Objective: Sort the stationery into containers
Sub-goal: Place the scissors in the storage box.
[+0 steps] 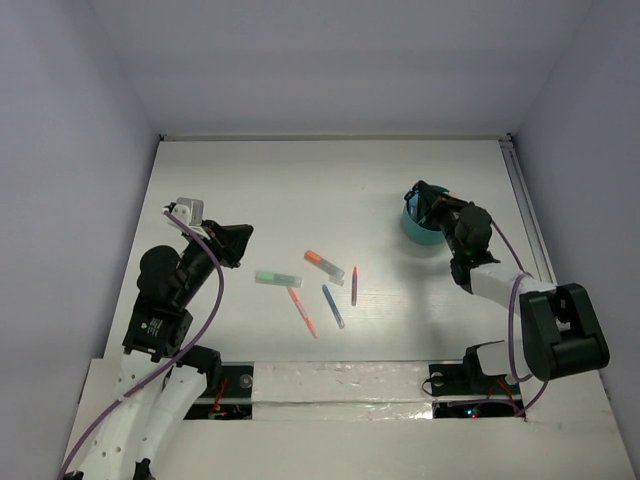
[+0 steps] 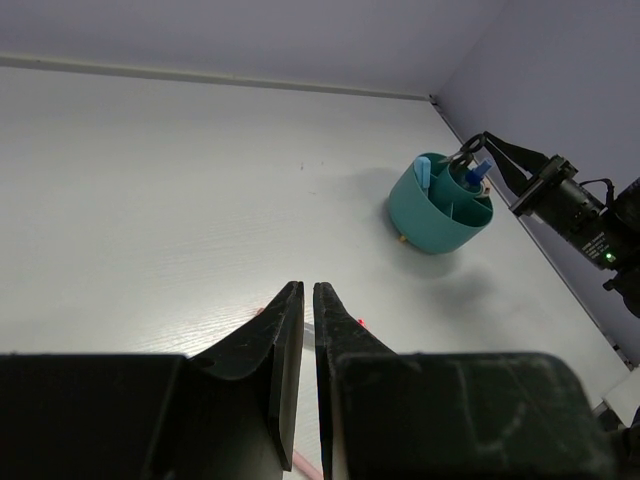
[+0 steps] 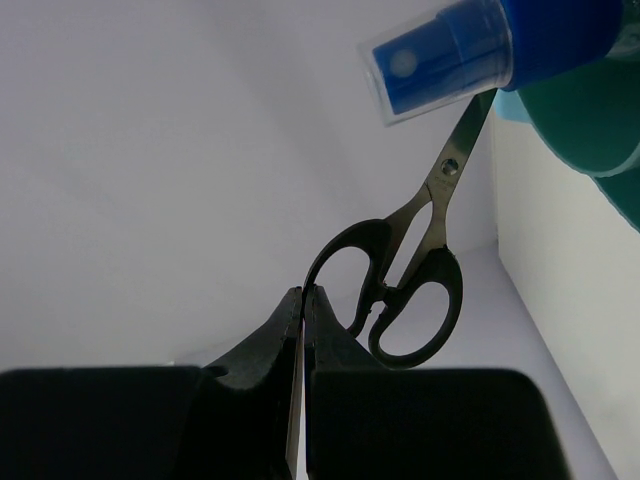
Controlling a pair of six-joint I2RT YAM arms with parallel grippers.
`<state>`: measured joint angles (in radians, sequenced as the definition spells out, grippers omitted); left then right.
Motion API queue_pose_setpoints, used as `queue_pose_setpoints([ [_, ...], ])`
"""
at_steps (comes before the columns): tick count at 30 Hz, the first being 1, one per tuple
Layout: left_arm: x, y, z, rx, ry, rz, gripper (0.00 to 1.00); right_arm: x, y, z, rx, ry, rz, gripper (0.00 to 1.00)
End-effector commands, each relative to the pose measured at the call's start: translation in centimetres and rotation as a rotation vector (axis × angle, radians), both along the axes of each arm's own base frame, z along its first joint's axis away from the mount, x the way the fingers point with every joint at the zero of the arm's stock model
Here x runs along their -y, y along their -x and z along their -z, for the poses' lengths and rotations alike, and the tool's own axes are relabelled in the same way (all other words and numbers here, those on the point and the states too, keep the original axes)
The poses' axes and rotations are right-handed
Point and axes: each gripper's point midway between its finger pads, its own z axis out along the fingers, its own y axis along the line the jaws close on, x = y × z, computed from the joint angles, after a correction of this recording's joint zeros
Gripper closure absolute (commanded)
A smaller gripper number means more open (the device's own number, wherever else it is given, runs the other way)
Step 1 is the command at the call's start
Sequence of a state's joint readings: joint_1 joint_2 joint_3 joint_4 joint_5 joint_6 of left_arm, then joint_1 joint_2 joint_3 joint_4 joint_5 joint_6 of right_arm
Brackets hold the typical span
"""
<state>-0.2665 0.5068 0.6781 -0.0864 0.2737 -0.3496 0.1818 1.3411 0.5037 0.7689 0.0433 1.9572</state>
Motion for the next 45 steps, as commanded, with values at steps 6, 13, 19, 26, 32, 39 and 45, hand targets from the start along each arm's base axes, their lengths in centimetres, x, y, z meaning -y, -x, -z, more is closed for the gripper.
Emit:
queue_pose_setpoints([
  [6, 0.1, 0.0, -1.7, 0.063, 0.023, 0.007, 0.93, 0.8, -1.2, -1.9, 0.073, -0.07, 0.034, 1.0],
  [13, -0.2, -0.2, -1.3, 0.051, 0.02, -0.006, 0.93, 1.3, -1.8, -1.4, 0.081, -0.105, 0.051, 1.0],
  [19, -0.1, -0.3, -1.3, 0.05, 0.02, -0.005, 0.93, 2.2, -2.2, -1.3, 0.097, -0.124, 0.088, 1.0],
  [26, 0.2, -0.7, -0.8, 0.03, 0.016, 0.006, 0.93, 3.4, -2.8, -0.7, 0.093, -0.166, 0.14, 0.97],
  [32, 0.1, -0.8, -0.7, 0.026, 0.014, 0.0, 0.93, 3.9, -3.4, -0.4, 0.083, -0.172, 0.163, 0.86],
  [39, -0.1, -1.1, -0.4, 0.015, 0.012, -0.008, 0.93, 4.6, -3.6, -1.1, 0.111, -0.166, 0.185, 0.7],
  [45, -0.1, -1.2, -0.3, 0.011, 0.011, -0.01, 0.93, 4.4, -4.2, -2.3, 0.142, -0.145, 0.18, 0.53],
])
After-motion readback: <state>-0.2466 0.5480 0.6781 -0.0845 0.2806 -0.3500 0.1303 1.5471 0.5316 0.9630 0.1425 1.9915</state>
